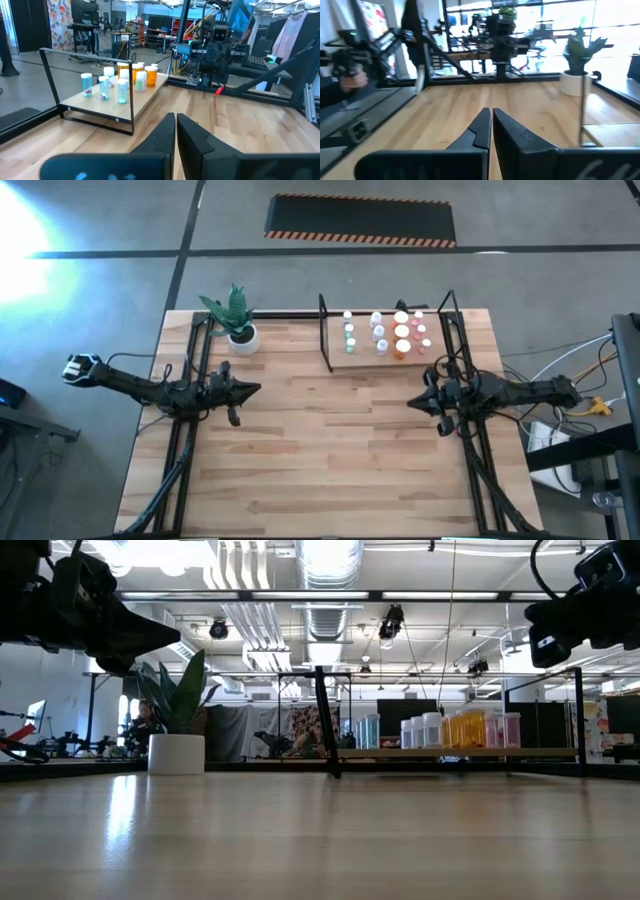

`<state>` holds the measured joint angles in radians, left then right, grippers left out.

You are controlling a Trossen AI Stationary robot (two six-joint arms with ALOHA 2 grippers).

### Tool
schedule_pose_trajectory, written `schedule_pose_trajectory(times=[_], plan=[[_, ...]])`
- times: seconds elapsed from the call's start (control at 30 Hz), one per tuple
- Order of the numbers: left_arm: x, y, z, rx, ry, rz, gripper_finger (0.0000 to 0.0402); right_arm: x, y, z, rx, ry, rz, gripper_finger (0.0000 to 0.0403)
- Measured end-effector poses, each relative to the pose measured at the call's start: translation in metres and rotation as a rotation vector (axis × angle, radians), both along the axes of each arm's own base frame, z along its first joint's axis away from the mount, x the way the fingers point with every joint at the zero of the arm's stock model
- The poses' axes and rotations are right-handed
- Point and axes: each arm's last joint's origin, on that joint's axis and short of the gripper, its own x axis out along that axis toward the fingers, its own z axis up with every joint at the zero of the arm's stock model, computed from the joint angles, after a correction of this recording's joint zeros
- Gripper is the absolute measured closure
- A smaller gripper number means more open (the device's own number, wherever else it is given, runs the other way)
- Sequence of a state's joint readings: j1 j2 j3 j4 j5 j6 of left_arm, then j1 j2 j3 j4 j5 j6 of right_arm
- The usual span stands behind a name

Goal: Pick and place medicine bottles onto shelf by color
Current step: Return to Home Position

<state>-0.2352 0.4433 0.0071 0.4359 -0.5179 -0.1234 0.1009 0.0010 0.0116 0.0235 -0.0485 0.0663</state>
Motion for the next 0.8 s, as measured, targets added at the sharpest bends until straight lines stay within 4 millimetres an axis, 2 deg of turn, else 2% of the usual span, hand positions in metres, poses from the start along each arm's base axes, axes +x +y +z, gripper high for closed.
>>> schedule_pose_trajectory(times=[0.5, 0.8], plan=[[-0.002, 0.000, -0.001, 0.076, 0.028, -0.019, 0.0401, 0.001, -0.005, -0.002, -0.012, 0.024, -0.073, 0.0394], [-0.018, 0.004, -0.001, 0.078, 0.026, -0.020, 0.0401, 0.002, -0.005, -0.003, -0.016, 0.031, -0.073, 0.0394]])
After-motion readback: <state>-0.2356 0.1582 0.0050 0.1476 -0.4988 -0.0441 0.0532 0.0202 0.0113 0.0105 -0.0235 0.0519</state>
